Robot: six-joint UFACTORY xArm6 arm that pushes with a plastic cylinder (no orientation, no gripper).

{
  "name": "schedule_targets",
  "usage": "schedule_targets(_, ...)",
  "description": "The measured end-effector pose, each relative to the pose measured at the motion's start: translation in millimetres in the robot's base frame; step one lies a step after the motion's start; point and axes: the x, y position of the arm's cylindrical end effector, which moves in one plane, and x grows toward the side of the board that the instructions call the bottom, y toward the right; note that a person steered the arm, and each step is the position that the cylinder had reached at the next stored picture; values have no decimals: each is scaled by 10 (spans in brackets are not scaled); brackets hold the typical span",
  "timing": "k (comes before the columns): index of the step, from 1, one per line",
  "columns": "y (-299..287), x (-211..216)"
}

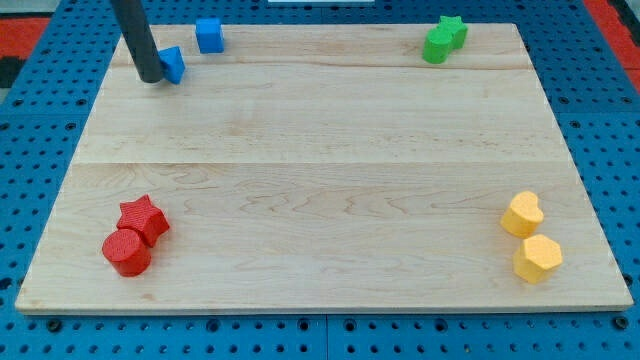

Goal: Push the blue clube slightly to the right

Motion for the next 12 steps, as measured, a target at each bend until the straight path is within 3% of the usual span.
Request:
schedule_targets(2,207,-424)
schedule_targets(4,140,110)
schedule_targets(6,83,103)
schedule_targets(7,-41,-92)
schedule_targets(8,-161,-556)
schedule_targets(9,90,-927)
schedule_targets(12,707,-810)
